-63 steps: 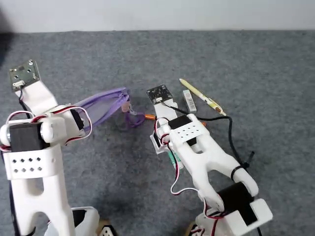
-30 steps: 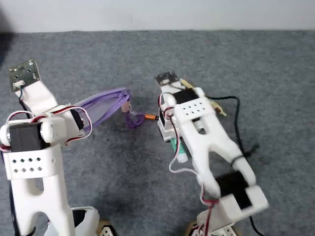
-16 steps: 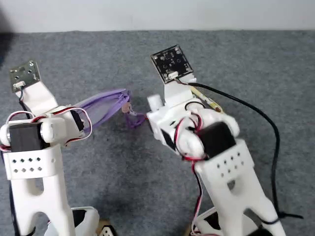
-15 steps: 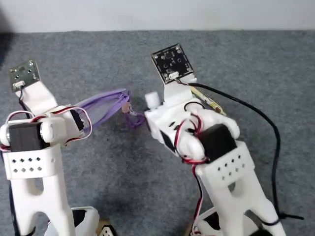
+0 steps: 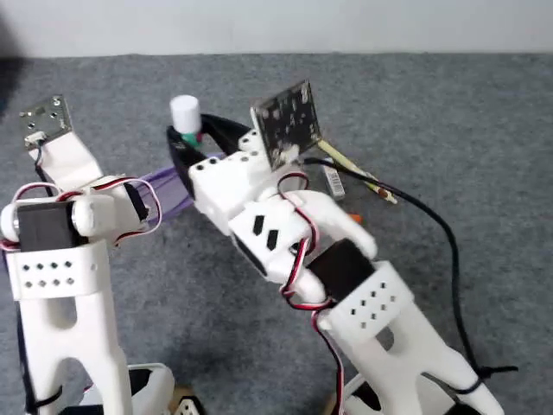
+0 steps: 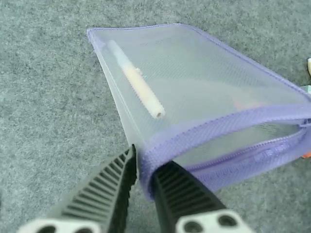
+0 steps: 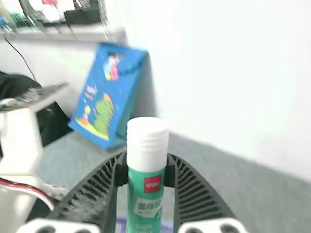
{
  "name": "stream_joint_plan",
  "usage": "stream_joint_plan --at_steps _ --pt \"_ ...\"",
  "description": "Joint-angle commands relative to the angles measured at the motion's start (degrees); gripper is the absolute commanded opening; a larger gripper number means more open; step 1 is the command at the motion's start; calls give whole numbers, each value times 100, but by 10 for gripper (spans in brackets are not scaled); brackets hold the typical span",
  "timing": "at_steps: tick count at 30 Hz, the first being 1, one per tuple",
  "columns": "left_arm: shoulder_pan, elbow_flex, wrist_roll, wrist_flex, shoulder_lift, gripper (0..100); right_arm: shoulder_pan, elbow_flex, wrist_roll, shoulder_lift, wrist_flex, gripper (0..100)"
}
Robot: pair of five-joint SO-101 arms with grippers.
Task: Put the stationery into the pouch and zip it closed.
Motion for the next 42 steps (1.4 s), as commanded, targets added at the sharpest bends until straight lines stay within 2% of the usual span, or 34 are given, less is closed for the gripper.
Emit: stream_joint_plan --at_steps 1,12,18,25,35,38,42 --pt "35 -295 44 105 35 12 -171 501 220 -189 -1121 8" --pt "35 -295 44 105 44 12 -233 1442 387 760 -3037 8" --pt "35 -295 44 105 44 12 -233 1459 527 1253 -3204 11" --pt "35 -295 44 105 44 12 -242 1459 598 927 -2158 167" --pt "35 -286 44 105 44 12 -163 1451 589 -664 -699 102" --pt "35 -286 44 105 44 12 251 1451 589 -1033 -110 91" --pt "35 -259 44 105 44 12 1209 1363 589 -1165 1086 58"
